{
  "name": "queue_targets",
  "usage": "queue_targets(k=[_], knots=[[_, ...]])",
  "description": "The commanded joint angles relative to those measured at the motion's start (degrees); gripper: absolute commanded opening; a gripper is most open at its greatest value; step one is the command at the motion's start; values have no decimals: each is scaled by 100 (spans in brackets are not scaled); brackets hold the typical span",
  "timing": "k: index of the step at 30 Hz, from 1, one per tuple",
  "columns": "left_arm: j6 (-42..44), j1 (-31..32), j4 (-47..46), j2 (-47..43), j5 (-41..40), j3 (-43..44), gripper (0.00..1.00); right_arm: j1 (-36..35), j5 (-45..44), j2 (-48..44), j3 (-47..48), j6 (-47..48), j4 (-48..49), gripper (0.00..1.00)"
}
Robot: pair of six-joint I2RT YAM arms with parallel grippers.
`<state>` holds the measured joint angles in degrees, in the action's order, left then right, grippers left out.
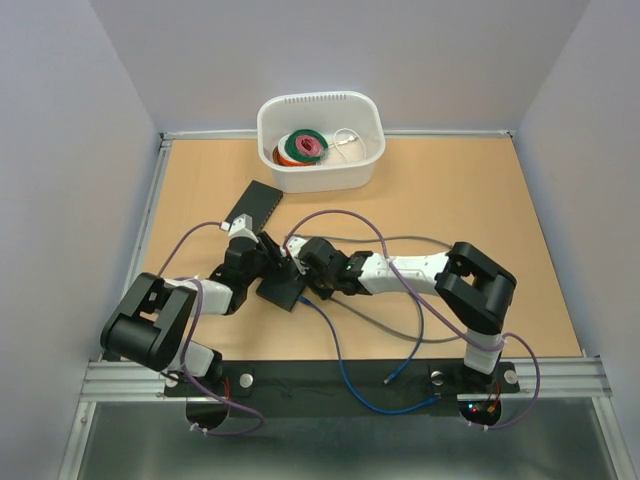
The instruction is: Insert the plug into the switch port
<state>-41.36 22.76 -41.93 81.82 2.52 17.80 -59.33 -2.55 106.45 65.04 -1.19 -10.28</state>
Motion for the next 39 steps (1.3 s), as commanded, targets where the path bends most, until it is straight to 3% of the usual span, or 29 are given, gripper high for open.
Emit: queue_targets(k=[1, 20, 27, 39], knots=[[-109, 193, 440, 238, 811, 65, 57, -79, 35, -257, 150, 242, 1503, 0], [-548, 185, 432, 229, 1276, -216, 54, -79, -211, -221, 308, -294, 1503, 0], [-864, 193, -218, 352, 1891, -593, 52, -79, -299, -327, 291, -303, 1634, 0], [-1576, 185, -1493, 1107, 2850, -1051, 50, -79, -141, -433, 149, -101, 2786, 0]])
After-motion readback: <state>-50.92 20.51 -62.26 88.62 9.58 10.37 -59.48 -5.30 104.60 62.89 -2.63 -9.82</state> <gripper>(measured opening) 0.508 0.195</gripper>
